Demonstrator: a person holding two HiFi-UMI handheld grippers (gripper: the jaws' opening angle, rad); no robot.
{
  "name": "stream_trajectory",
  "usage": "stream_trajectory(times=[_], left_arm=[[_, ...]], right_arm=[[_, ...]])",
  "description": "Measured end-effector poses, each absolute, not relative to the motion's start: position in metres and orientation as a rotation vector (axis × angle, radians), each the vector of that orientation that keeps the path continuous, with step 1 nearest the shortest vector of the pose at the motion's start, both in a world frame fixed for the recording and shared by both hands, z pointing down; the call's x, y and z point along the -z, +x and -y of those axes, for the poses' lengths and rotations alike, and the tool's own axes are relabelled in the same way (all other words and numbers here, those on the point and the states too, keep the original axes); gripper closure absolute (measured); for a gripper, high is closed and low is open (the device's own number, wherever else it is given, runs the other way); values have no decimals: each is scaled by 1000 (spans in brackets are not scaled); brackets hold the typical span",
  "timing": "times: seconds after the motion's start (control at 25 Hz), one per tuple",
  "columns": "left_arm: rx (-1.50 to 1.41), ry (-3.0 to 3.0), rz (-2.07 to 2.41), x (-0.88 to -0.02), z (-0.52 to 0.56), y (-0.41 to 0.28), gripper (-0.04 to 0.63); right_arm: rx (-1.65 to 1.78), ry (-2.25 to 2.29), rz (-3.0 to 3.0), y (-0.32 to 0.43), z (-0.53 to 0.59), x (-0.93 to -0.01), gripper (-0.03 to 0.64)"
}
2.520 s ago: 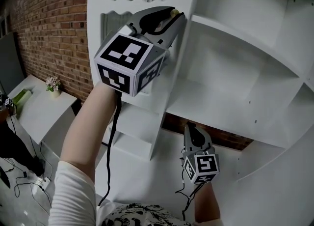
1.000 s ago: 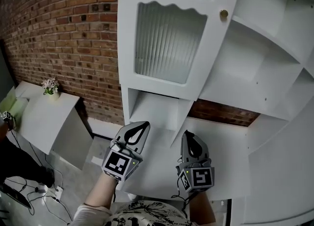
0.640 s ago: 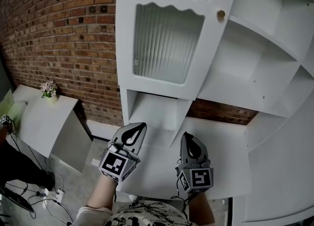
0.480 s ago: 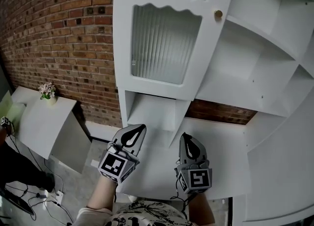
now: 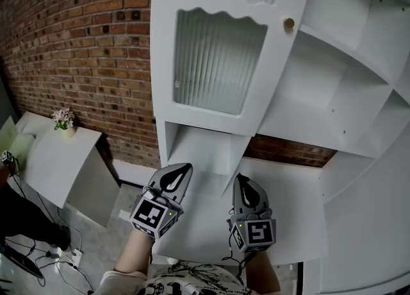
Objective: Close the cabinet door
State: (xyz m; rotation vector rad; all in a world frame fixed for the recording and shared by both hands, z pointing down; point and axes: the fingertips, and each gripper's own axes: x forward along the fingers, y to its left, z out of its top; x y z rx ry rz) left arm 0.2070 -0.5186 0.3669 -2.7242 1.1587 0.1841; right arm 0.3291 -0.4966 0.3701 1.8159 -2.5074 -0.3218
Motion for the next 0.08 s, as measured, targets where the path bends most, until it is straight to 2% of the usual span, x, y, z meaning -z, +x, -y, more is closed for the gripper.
stream_trajectory(times=[0.08], left_arm=[[-176, -2725, -1166, -367, 521, 207, 583]], right_arm=[[321, 1813, 2510, 330, 500, -371, 612]])
